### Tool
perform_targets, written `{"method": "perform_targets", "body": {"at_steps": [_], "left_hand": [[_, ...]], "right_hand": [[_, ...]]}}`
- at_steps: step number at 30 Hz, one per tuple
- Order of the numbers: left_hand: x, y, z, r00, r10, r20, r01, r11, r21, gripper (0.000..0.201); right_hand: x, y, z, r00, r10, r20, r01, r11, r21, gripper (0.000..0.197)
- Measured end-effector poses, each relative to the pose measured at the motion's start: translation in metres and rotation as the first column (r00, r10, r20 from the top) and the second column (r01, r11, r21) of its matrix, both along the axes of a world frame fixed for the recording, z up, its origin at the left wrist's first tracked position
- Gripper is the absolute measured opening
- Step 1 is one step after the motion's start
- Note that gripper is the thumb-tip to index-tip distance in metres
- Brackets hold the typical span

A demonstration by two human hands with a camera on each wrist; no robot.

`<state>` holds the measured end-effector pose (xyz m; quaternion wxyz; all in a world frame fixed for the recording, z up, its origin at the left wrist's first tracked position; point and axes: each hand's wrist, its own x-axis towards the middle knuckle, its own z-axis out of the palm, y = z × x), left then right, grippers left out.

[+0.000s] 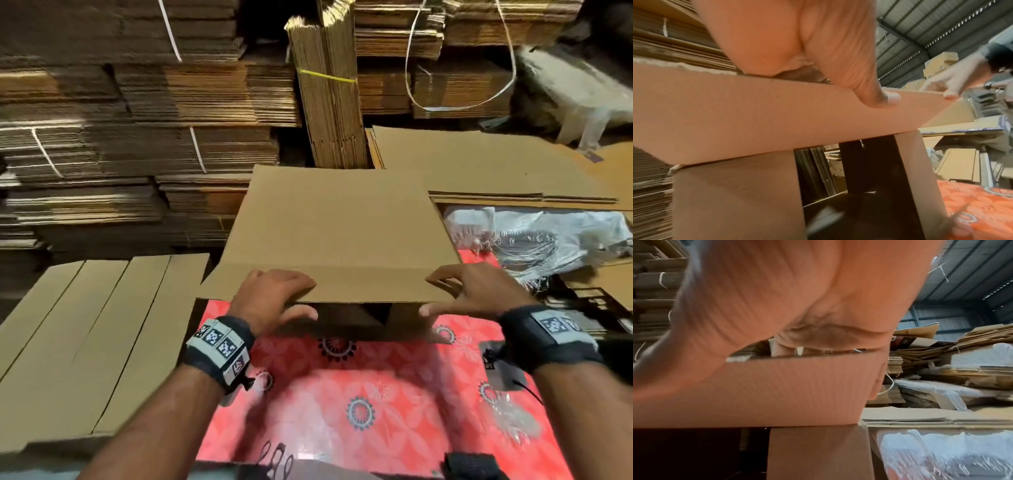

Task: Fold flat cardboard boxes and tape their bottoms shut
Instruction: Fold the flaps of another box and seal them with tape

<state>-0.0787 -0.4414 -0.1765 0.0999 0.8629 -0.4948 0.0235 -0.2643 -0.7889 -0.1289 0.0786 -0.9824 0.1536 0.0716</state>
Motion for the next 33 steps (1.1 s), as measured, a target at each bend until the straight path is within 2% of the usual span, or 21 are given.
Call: {"method": "perform_targets", "body": {"at_steps": [2, 6, 8, 10, 11, 12, 14, 16, 17, 19, 22, 24, 26, 27, 29, 33], "left_hand": [[0.0, 0.001, 0.002, 1.0, -0.017, 0.013, 0.017, 0.999, -0.041, 0.072], [0.008, -0.007, 0.028, 0.979, 0.046, 0.199, -0.035, 0.998, -0.057, 0.07], [0.016, -0.015, 0.042, 0.945, 0.14, 0.297, -0.106, 0.986, -0.129, 0.061], [0.024, -0.024, 0.052, 0.899, 0.265, 0.349, -0.178, 0.949, -0.261, 0.038], [0.028, -0.03, 0.055, 0.886, 0.318, 0.336, -0.221, 0.929, -0.296, 0.035], [0.032, -0.036, 0.058, 0.886, 0.353, 0.302, -0.267, 0.919, -0.29, 0.04], [0.041, -0.049, 0.055, 0.893, 0.379, 0.243, -0.348, 0.924, -0.16, 0.065], [0.049, -0.061, 0.04, 0.907, 0.358, 0.222, -0.365, 0.931, -0.009, 0.091], [0.052, -0.067, 0.029, 0.919, 0.335, 0.206, -0.35, 0.936, 0.039, 0.093], [0.054, -0.076, 0.006, 0.945, 0.301, 0.129, -0.315, 0.943, 0.108, 0.084], [0.058, -0.078, -0.015, 0.947, 0.322, 0.007, -0.316, 0.923, 0.22, 0.075], [0.064, -0.076, -0.016, 0.946, 0.318, -0.058, -0.293, 0.92, 0.262, 0.076], [0.072, -0.077, -0.012, 0.949, 0.294, -0.114, -0.253, 0.925, 0.283, 0.084], [0.073, -0.077, -0.01, 0.949, 0.283, -0.136, -0.233, 0.926, 0.298, 0.089], [0.073, -0.079, -0.008, 0.943, 0.284, -0.171, -0.218, 0.921, 0.323, 0.093], [0.071, -0.085, -0.007, 0.944, 0.276, -0.179, -0.209, 0.924, 0.32, 0.094]], "right_hand": [[0.0, 0.0, -0.001, 0.999, 0.003, 0.032, -0.005, 0.999, 0.044, 0.112], [0.009, -0.011, 0.018, 0.997, -0.015, 0.07, 0.007, 0.994, 0.107, 0.106], [0.022, -0.017, 0.027, 0.988, -0.06, 0.145, 0.053, 0.997, 0.053, 0.099], [0.038, -0.02, 0.028, 0.948, -0.143, 0.285, 0.181, 0.977, -0.111, 0.093], [0.048, -0.019, 0.027, 0.915, -0.171, 0.366, 0.254, 0.948, -0.192, 0.089], [0.058, -0.017, 0.026, 0.881, -0.188, 0.434, 0.314, 0.918, -0.24, 0.085], [0.078, -0.01, 0.022, 0.839, -0.196, 0.507, 0.372, 0.887, -0.274, 0.079], [0.098, -0.002, 0.013, 0.837, -0.235, 0.494, 0.387, 0.892, -0.233, 0.071], [0.11, 0.001, 0.004, 0.852, -0.259, 0.456, 0.378, 0.906, -0.191, 0.066], [0.129, 0.008, -0.02, 0.904, -0.279, 0.325, 0.326, 0.94, -0.1, 0.062], [0.135, 0.007, -0.052, 0.964, -0.203, 0.17, 0.198, 0.979, 0.047, 0.08], [0.121, 0.005, -0.066, 0.984, -0.086, 0.157, 0.067, 0.991, 0.119, 0.101], [0.103, 0.007, -0.076, 0.988, -0.004, 0.156, -0.005, 0.999, 0.054, 0.111], [0.095, 0.009, -0.081, 0.988, -0.003, 0.153, 0.005, 1.0, -0.011, 0.11], [0.081, 0.014, -0.088, 0.975, -0.103, 0.199, 0.12, 0.99, -0.074, 0.102], [0.049, 0.019, -0.093, 0.867, -0.364, 0.341, 0.394, 0.919, -0.022, 0.089]]}}
